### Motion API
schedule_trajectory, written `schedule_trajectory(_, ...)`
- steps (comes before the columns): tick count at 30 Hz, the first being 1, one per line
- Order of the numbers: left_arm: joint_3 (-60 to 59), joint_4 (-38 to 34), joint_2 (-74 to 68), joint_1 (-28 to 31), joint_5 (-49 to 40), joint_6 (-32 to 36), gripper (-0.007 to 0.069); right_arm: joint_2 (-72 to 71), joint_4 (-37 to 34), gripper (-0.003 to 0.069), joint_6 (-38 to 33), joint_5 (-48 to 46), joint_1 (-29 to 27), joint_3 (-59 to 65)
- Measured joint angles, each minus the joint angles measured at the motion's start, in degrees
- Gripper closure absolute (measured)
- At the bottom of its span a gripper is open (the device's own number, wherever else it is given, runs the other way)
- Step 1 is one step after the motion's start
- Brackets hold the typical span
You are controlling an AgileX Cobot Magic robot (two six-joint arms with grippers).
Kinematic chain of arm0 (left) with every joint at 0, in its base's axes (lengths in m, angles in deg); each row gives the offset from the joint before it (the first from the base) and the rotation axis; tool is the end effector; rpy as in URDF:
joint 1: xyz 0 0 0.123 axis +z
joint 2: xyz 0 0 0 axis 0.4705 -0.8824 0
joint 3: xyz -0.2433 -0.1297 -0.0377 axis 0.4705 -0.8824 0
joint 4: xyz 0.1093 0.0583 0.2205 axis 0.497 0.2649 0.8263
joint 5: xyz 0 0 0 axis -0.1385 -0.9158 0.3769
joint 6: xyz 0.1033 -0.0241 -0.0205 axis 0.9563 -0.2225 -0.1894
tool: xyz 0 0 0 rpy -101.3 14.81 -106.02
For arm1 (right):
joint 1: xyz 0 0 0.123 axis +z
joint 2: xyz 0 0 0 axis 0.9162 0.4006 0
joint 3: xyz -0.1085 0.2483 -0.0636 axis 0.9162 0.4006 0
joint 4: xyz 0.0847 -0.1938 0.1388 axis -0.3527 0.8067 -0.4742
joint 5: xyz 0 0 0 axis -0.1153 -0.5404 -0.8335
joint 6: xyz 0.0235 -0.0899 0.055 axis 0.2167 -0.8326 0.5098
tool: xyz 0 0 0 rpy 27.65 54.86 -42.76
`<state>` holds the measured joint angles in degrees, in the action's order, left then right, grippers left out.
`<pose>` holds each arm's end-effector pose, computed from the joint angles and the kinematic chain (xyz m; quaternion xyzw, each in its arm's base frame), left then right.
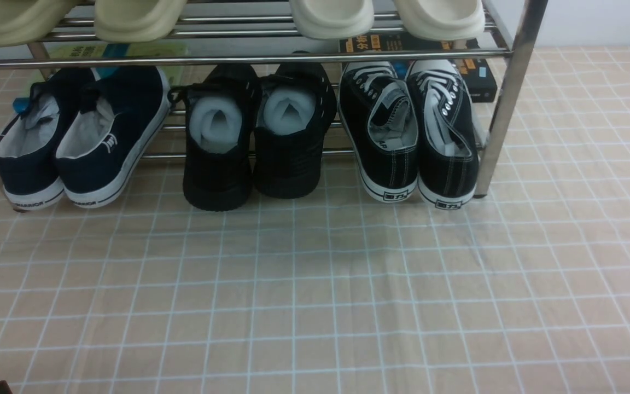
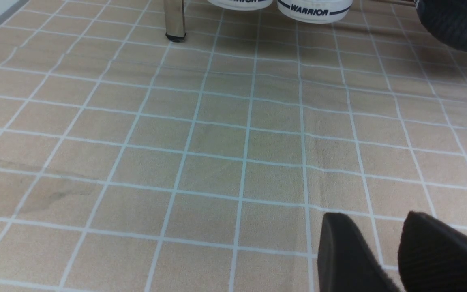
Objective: Take the shoes off the shelf from the light coffee tablecloth by hand.
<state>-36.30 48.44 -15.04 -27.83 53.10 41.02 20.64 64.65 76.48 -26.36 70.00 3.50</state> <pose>0.0765 0.0048 0.1669 -0.0516 0.8038 -0.0097 0.5925 0.0781 0.0088 0.1732 0.1362 0.7754 0.1667 0.5936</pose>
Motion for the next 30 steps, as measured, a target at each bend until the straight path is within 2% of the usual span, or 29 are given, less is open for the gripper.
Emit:
schedule_trajectory(1, 0.0, 0.0, 0.0, 0.0, 0.0, 0.0, 0.0385, 0.0, -4.37, 0.0419, 2.46, 0.36, 0.0, 0.0)
schedule_trajectory(3, 0.0, 0.0, 0.0, 0.0, 0.0, 0.0, 0.0385, 0.0, -8.23, 0.0419, 5.61, 0.76, 0.0, 0.0)
schedule_trajectory(4, 0.0, 0.0, 0.0, 0.0, 0.0, 0.0, 0.0385, 0.0, -13.11, 0.0419, 8.69, 1.05, 0.0, 0.0)
schedule_trajectory(6, 0.0, 0.0, 0.0, 0.0, 0.0, 0.0, 0.0385, 0.0, -17.18, 0.0419, 10.54, 1.19, 0.0, 0.0)
schedule_trajectory(11, 0.0, 0.0, 0.0, 0.0, 0.0, 0.0, 0.0385, 0.0, -19.99, 0.0428, 11.7, 5.97, 0.0, 0.04)
schedule_trajectory(13, 0.0, 0.0, 0.0, 0.0, 0.0, 0.0, 0.0385, 0.0, -19.82, 0.0445, 11.2, 8.54, 0.0, -0.08)
schedule_trajectory(16, 0.0, 0.0, 0.0, 0.0, 0.0, 0.0, 0.0385, 0.12, -17.81, 0.053, 6.61, 12.02, 0.0, -3.66)
schedule_trajectory(17, 0.0, 0.0, 0.0, 0.0, 0.0, 0.0, 0.0385, 1.29, -15.93, 0.06, 2.45, 13.04, -0.05, -7.45)
schedule_trajectory(18, 0.0, 0.0, 0.0, 0.0, 0.0, 0.0, 0.0385, 2.72, -14.72, 0.0641, -0.34, 12.97, -0.06, -10.15)
schedule_trajectory(19, 0.0, 0.0, 0.0, 0.0, 0.0, 0.0, 0.0385, 5.13, -13.56, 0.0665, -3.59, 11.72, -0.06, -13.03)
schedule_trajectory(20, 0.0, 0.0, 0.0, 0.0, 0.0, 0.0, 0.0385, 5.59, -13.35, 0.0667, -3.59, 11.36, -0.06, -13.62)
schedule_trajectory(22, 0.0, 0.0, 0.0, 0.0, 0.0, 0.0, 0.0385, 10.04, -11.61, 0.067, -7.78, 6.92, -0.06, -18.87)
schedule_trajectory(23, 0.0, 0.0, 0.0, 0.0, 0.0, 0.0, 0.0385, 16.44, -10.34, 0.0666, -10.64, -1.08, -0.06, -23.32)
schedule_trajectory(24, 0.0, 0.0, 0.0, 0.0, 0.0, 0.0, 0.0385, 21.37, -9.67, 0.0662, -11.54, -6.42, -0.06, -26.32)
schedule_trajectory(25, 0.0, 0.0, 0.0, 0.0, 0.0, 0.0, 0.0385, 22.22, -9.54, 0.0662, -11.67, -7.51, -0.06, -26.77)
schedule_trajectory(28, 0.0, 0.0, 0.0, 0.0, 0.0, 0.0, 0.0385, 38.72, -9.13, 0.0658, -12.61, -24.97, -0.06, -33.4)
schedule_trajectory(30, 0.0, 0.0, 0.0, 0.0, 0.0, 0.0, 0.0385, 46.75, -9.98, 0.0657, -13.96, -29.29, -0.06, -36.38)
